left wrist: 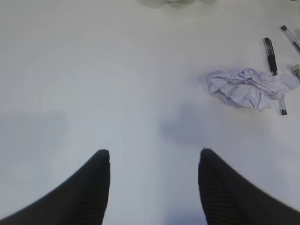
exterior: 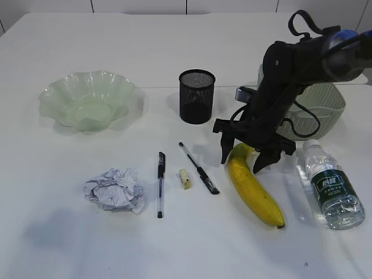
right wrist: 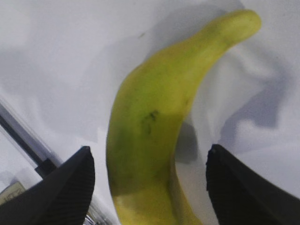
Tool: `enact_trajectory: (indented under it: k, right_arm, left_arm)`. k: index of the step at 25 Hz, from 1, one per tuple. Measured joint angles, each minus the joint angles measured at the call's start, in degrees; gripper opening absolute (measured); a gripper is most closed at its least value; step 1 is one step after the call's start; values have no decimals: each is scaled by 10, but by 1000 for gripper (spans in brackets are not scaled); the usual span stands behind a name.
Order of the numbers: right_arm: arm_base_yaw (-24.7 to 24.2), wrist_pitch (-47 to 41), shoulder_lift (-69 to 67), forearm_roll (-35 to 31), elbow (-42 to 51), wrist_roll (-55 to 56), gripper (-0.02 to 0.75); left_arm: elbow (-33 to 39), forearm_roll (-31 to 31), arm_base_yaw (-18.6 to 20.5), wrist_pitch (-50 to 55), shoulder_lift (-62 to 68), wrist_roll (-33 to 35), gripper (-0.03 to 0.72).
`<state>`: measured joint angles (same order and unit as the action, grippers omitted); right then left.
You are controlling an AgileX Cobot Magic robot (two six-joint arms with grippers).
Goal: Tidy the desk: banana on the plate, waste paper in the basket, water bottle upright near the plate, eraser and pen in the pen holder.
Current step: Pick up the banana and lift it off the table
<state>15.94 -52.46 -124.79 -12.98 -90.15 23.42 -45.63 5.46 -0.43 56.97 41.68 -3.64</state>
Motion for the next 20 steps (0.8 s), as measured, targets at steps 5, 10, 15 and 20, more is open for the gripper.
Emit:
enact_trajectory:
  k: [5, 10, 15, 20]
  right_arm:
    - [0, 2, -2, -1, 0, 5, 519]
    - [0, 9, -2, -1, -1, 7, 342]
    - [0, 9, -6, -1, -5, 8, 300]
    - [0, 9, -7, -2, -6, 8, 258]
  left_arm:
    - [0, 0, 0, 8, 0, 0, 416]
    - [0, -1, 0, 9, 0, 0, 416]
    - [0, -2, 0, 9, 0, 0, 416]
    - [0, -2, 0, 9, 0, 0, 416]
